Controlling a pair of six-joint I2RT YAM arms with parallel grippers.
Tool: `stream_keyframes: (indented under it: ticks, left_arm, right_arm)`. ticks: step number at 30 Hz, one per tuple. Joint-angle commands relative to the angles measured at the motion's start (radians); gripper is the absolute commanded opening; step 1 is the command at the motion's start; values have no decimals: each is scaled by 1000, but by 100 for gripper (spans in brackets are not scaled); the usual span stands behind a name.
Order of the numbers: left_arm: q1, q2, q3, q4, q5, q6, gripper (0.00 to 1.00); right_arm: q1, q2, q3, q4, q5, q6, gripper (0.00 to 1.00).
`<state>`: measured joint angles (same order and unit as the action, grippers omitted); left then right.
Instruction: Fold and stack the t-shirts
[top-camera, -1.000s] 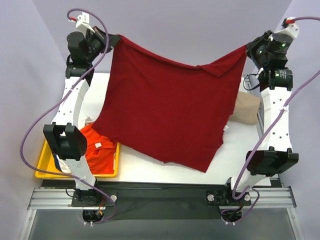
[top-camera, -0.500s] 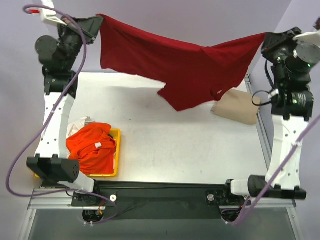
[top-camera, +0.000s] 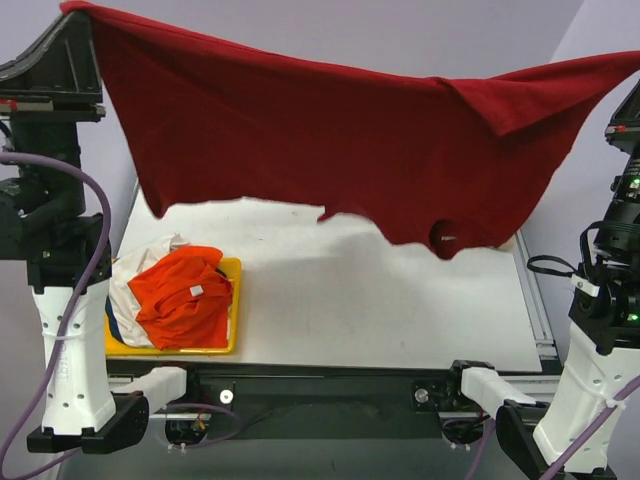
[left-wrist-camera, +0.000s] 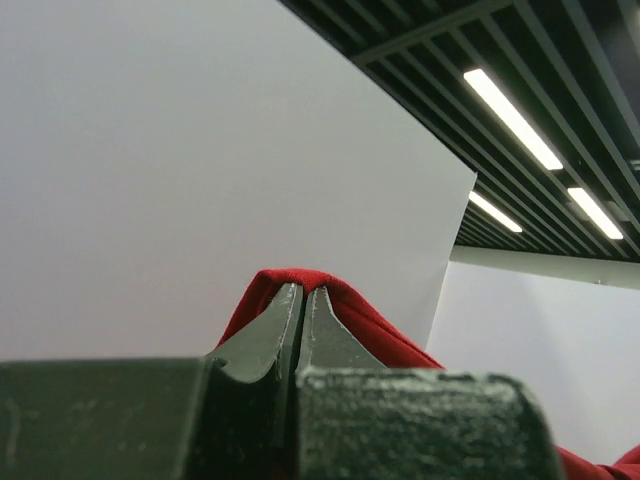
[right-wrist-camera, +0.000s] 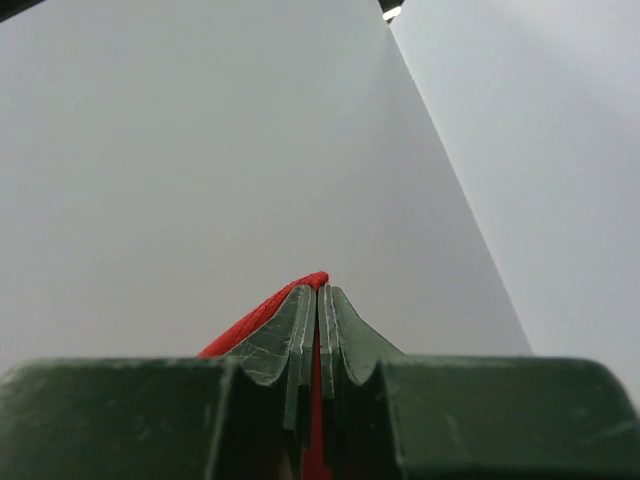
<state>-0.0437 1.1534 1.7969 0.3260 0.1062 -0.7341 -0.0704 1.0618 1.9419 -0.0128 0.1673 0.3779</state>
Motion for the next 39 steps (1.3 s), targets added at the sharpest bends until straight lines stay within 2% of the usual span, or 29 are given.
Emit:
stream_keyframes:
  ticks: [1,6,9,15,17,18,19,20,21,23,25,28,33,39]
  left_arm:
    - [7,-4,21,47,-76,68,0]
    - [8,34,-26,54,-54,59,0]
    - [8,110,-83,45,1,21,0]
    - [-15,343,-267,71,88,73,0]
    - [-13,484,-281,36,118,108,1]
    - [-12,540,-269,-22,140,111,11]
    - [-5,651,-249,-43,164,113,26]
    - [-5,701,-201,-76,180,113,50]
    - [-5,744,-174,-126,197,108,72]
    - [-11,818,-182,-136,198,111,95]
    - [-13,825,-195,-142,190,101,97]
    - [-12,801,-220,-197,213,119,97]
    - [-13,746,-287,-307,210,154,97]
    - [-42,738,-337,-419,234,156,97]
  right_arm:
    - [3,4,14,112,60,-79,0]
    - [1,44,-14,105,40,-76,0]
    - [1,124,-41,60,15,-48,0]
    - [50,370,-172,-16,29,19,0]
    - [89,524,-172,-53,55,10,0]
    - [92,587,-140,-87,66,33,0]
    - [93,725,-98,-195,66,55,0]
    - [87,795,8,-252,45,79,25]
    - [83,917,62,-304,11,90,42]
    - [81,1006,141,-429,-58,121,64]
    - [83,1027,97,-446,-94,121,69]
    - [86,966,-46,-441,-103,116,74]
    - [87,802,-270,-432,-198,105,75]
    - [132,623,-515,-426,-218,153,75]
